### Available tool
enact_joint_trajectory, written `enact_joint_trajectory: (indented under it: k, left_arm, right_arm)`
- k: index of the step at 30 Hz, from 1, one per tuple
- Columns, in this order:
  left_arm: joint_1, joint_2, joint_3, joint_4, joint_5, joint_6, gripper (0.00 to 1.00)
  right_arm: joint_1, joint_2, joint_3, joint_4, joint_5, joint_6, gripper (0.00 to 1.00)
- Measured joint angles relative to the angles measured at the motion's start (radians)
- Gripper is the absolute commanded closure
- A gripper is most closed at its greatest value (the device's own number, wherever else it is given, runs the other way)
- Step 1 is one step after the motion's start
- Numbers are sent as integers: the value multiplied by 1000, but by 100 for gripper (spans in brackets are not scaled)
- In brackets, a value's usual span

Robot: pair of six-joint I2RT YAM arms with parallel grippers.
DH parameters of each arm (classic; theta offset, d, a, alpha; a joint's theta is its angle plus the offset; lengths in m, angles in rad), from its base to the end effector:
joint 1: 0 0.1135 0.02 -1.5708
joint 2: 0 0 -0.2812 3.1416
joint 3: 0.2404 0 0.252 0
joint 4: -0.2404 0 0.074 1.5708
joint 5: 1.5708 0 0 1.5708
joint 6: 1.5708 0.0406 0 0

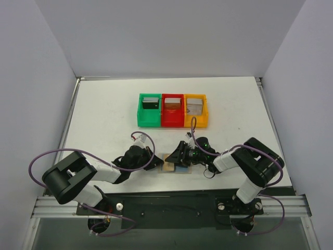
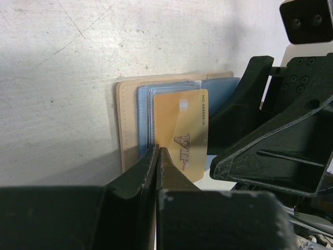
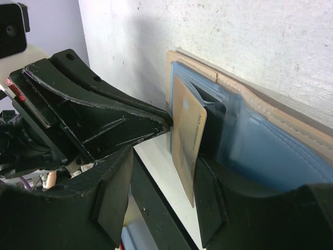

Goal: Take the credit cards out of the card holder
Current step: Remove the credit card from the card holder.

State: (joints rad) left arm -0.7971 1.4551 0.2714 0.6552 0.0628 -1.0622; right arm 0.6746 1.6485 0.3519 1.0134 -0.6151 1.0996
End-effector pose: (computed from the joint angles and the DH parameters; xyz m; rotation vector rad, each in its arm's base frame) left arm 0.1620 -0.1694 0.1311 -0.2662 2.3142 -1.1153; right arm 0.1952 0.1862 0.1445 -0.0478 2.2216 1.6913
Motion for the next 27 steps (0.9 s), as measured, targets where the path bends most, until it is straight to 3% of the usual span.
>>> enact_joint_trajectory:
  k: [16, 27]
  left_arm:
    - [0, -70, -18, -77, -7, -2, 97]
    - [0, -92, -18, -128, -13, 10, 100]
  right_arm:
    - [0, 6, 0, 23, -6, 7, 56]
    - [0, 6, 0, 22, -6, 7, 56]
